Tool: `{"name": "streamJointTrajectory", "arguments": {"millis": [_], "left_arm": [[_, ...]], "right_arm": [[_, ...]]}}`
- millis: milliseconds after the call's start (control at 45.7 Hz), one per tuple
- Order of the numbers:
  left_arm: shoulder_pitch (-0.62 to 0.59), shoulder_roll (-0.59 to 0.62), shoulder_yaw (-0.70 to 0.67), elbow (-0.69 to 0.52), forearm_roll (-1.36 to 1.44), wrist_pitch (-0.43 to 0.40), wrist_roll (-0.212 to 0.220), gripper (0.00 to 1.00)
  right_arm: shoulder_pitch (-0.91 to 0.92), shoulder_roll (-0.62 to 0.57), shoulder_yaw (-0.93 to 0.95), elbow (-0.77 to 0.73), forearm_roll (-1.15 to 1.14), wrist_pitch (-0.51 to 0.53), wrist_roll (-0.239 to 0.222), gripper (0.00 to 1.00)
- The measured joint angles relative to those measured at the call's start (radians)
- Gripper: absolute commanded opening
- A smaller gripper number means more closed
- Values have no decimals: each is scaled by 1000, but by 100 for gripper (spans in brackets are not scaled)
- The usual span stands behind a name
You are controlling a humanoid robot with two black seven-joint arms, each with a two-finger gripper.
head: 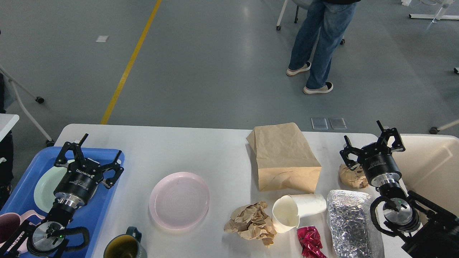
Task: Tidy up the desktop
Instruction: 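Raise the left gripper up and away from the blue tray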
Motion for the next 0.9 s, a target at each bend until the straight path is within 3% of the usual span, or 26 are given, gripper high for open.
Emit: {"name": "streamJointTrajectory", "arguments": {"millis": [372,525,722,898], "left_arm": [[-5,3,13,0,12,5,-27,99],[-1,114,36,-13,17,2,-29,99],[-135,450,348,-17,5,1,-43,99],[-443,682,808,-10,3,-4,-41,99]], "right_arm": [[0,0,0,0,0,0,0,100],[0,0,0,0,0,0,0,100],[0,0,0,0,0,0,0,100],[0,0,0,-1,0,0,0,100]]}}
